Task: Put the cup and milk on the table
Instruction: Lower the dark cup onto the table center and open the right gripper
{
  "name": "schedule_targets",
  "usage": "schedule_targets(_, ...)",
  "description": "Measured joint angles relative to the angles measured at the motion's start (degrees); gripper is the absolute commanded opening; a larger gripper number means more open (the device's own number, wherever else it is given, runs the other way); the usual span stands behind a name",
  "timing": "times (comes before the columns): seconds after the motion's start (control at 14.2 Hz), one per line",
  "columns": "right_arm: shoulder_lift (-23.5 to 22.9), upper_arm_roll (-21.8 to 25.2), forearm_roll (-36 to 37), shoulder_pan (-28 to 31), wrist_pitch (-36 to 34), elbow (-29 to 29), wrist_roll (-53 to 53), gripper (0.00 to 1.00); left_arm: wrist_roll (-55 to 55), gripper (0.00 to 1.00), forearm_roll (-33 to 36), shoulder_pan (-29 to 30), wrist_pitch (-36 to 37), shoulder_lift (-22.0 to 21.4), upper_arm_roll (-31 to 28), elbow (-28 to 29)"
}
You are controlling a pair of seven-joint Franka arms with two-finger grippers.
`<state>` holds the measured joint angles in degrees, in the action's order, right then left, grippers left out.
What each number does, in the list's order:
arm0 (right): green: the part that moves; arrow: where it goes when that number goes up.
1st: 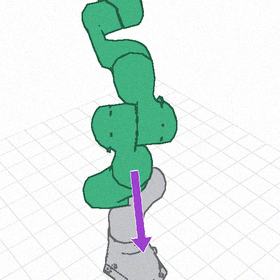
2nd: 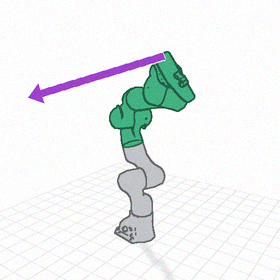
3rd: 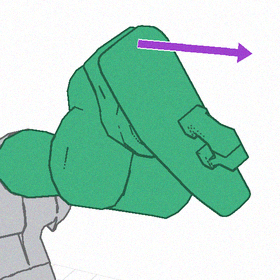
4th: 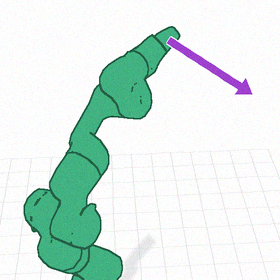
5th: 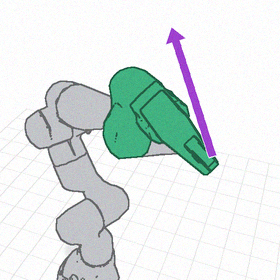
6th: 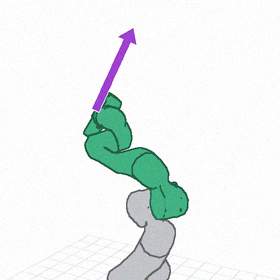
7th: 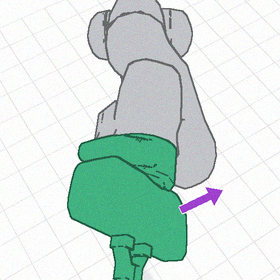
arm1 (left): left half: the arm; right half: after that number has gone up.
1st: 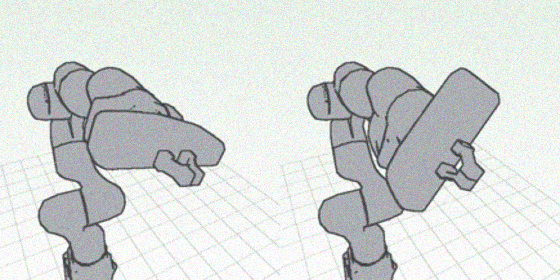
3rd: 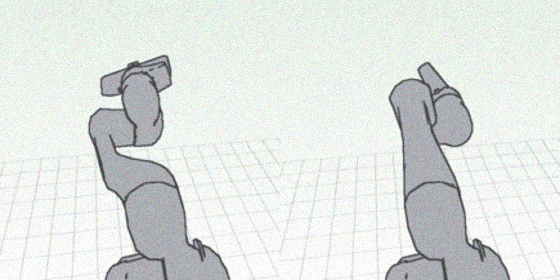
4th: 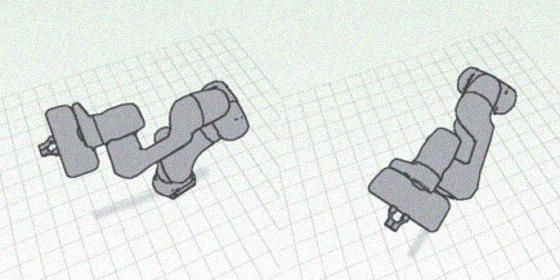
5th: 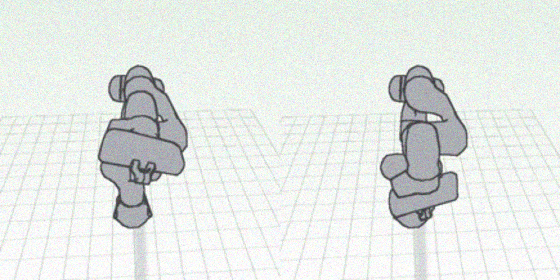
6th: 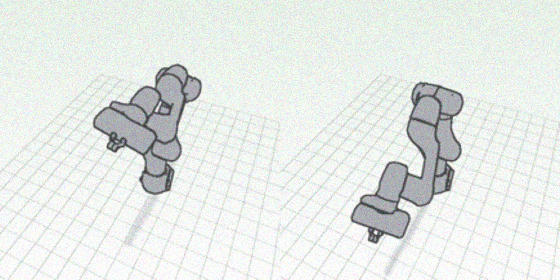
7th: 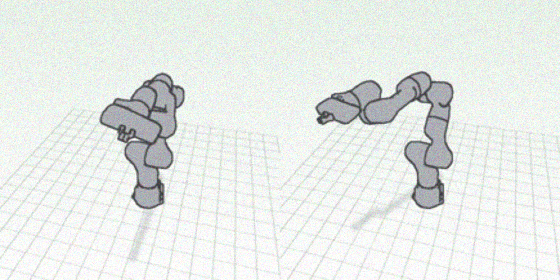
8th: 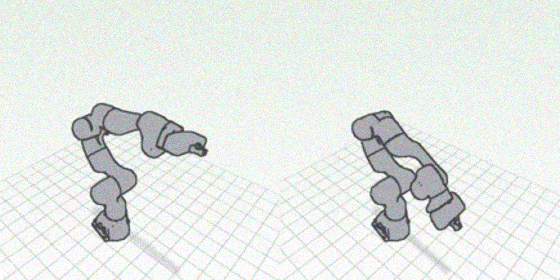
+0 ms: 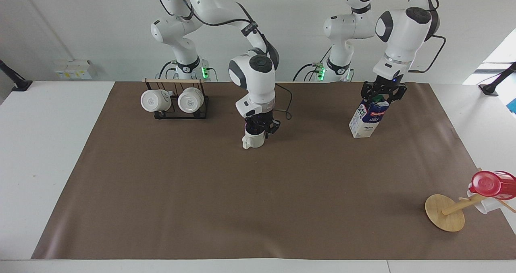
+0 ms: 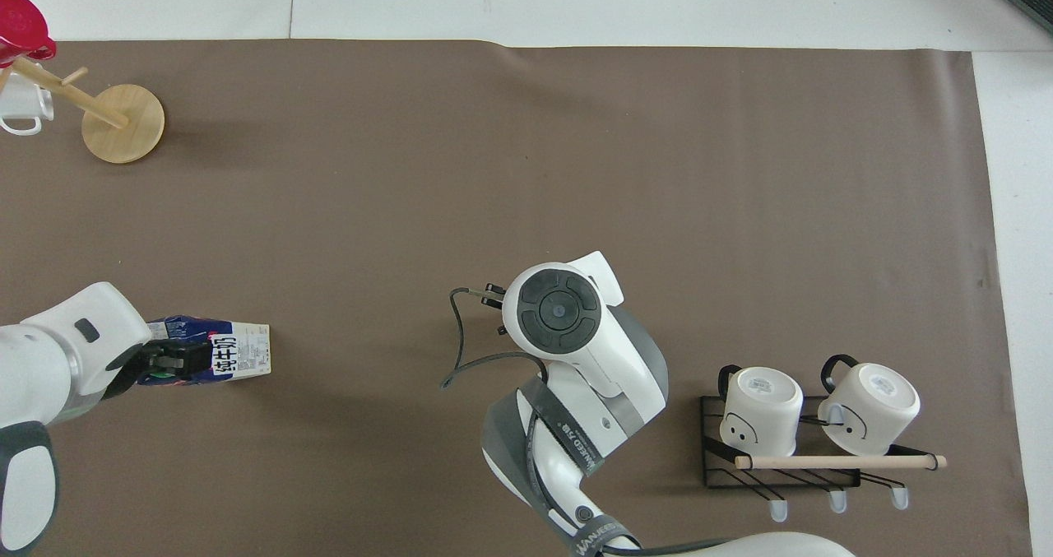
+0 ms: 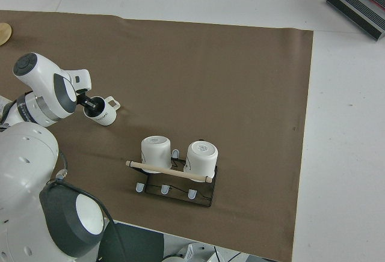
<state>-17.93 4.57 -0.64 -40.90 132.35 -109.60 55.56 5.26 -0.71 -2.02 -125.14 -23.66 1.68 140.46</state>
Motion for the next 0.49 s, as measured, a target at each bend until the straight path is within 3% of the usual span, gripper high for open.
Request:
schedule_targets(0.21, 0.61, 0.58, 0.0, 0.34, -0.04, 0.6, -0.02, 1.0, 0.0, 0.61, 0.0, 0.0, -0.01, 0.0, 0.0, 0.02)
schedule_targets(0.49, 6.42, 0.72, 0.01, 3.54, -5.91, 1.83, -3.9, 1.0, 0.0, 0.51, 0.0, 0.0, -0.01, -0.02, -0.02, 0.01)
